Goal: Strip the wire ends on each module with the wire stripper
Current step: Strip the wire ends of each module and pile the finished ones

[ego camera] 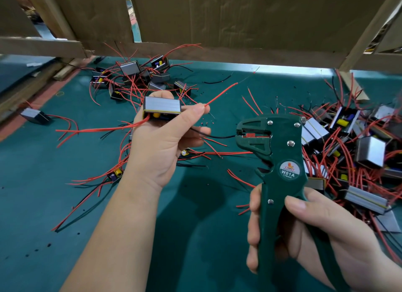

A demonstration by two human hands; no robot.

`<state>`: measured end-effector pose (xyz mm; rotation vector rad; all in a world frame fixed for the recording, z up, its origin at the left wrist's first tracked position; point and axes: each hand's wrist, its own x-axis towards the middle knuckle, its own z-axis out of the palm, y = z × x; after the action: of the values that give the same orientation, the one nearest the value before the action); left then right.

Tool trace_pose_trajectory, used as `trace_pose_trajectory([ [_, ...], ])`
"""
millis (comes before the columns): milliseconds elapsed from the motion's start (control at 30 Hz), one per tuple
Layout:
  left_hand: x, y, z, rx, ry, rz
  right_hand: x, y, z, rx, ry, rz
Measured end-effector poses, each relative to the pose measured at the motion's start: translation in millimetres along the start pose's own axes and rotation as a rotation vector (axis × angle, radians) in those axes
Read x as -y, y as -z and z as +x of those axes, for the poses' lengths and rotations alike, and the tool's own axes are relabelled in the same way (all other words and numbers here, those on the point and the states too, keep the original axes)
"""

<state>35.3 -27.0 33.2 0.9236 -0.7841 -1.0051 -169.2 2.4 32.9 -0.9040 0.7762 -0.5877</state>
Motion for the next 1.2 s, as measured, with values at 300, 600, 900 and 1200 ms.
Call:
trace_pose_trajectory([
  [300, -0.1, 0.5, -0.1, -0.009, 0.012, -0.024, 0.2, 0.8, 1.0, -0.021, -0.004, 0.020],
  [600, 1.7, -0.3, -0.2, 0.024, -0.003, -0.026, -11.6, -5.9, 3.6, -0.085, 0.005, 0.193],
  [900, 11.3, -3.0, 0.9, -0.044, 0.045, -0.015, -14.7, 14.2, 10.1, -0.204, 0.340, 0.483],
  [1200, 23.5, -2.3, 0.6, -0.024, -0.100, 0.279, -24.6, 17.9, 15.2, 0.113, 0.173, 0.430],
])
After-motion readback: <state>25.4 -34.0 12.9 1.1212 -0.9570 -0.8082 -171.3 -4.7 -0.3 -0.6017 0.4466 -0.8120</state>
